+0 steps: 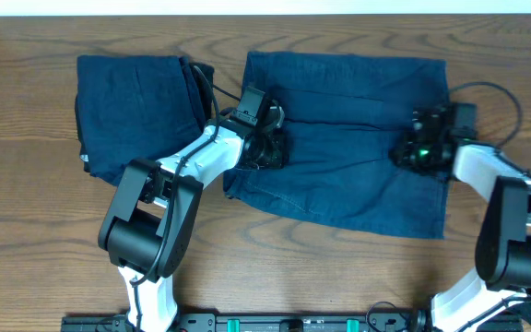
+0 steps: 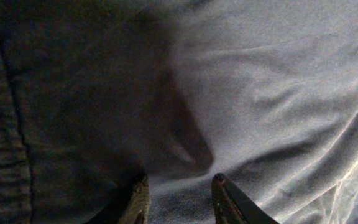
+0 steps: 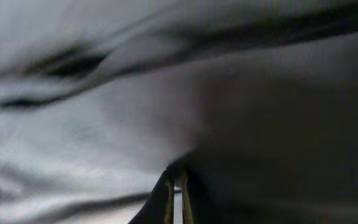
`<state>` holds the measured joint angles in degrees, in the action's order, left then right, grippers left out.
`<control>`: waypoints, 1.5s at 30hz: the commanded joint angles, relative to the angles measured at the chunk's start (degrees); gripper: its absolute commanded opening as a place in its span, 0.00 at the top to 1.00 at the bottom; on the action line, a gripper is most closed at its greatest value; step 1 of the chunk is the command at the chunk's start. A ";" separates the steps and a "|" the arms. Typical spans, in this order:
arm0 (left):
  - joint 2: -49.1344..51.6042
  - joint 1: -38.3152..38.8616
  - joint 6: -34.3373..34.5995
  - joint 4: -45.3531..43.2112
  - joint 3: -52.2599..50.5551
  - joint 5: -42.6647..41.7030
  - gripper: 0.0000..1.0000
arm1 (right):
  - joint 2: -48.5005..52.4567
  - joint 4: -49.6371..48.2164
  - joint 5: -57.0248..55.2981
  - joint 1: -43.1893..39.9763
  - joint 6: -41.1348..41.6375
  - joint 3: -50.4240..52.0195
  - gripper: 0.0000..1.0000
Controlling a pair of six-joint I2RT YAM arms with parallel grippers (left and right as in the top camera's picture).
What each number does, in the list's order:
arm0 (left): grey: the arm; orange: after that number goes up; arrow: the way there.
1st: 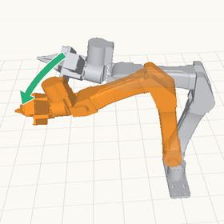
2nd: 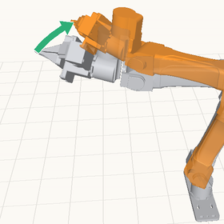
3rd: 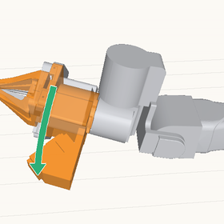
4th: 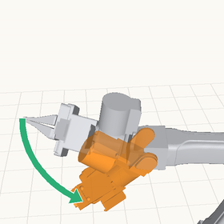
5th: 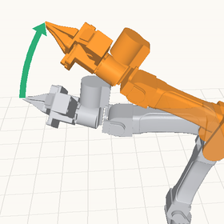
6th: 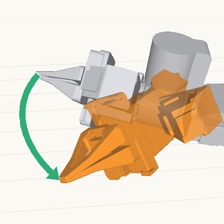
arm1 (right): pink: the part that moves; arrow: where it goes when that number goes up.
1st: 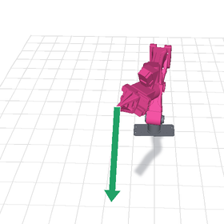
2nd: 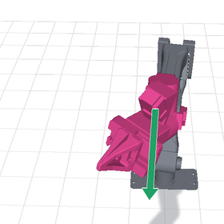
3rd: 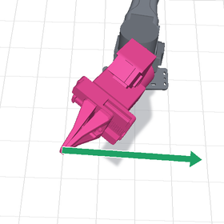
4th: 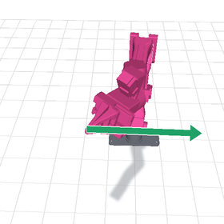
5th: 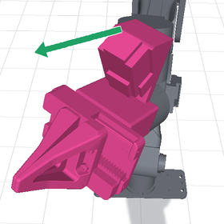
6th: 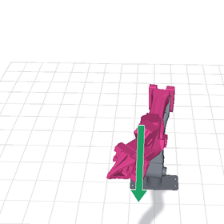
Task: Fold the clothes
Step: 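Release both grippers and pull them back toward the front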
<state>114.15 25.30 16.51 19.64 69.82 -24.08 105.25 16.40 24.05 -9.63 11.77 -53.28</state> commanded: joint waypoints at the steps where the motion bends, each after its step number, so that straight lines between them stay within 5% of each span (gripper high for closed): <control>1: 2.64 0.11 -0.33 0.20 -0.70 1.16 0.64 | 0.90 0.07 -6.64 -4.04 0.66 -0.48 0.93; 10: -1.09 0.11 -0.31 -0.37 2.86 1.11 0.64 | 0.87 5.09 -2.05 -6.93 0.63 -10.69 0.97; 17: -17.33 -0.39 -0.31 7.67 3.28 1.16 0.64 | -1.53 40.06 -1.46 -6.82 -0.09 -26.27 0.99; 24: -28.41 -0.74 -0.33 22.21 3.28 8.59 0.63 | -8.59 56.15 -7.21 -6.82 3.80 -23.89 0.99; 33: -28.24 -0.76 -0.33 30.16 -0.72 14.32 0.63 | -22.71 55.52 -16.70 -7.02 16.68 -8.94 0.99; 38: -28.22 -0.76 -0.31 30.91 -4.52 14.32 0.62 | -30.91 51.32 -22.99 -7.02 20.57 0.17 0.90; 45: -28.20 -1.88 -0.31 31.15 -7.69 14.32 0.57 | -32.72 45.99 -28.70 -7.08 24.44 8.46 0.58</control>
<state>85.45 24.10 16.49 50.63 63.07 -10.52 72.84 63.55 0.14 -16.38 32.80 -47.48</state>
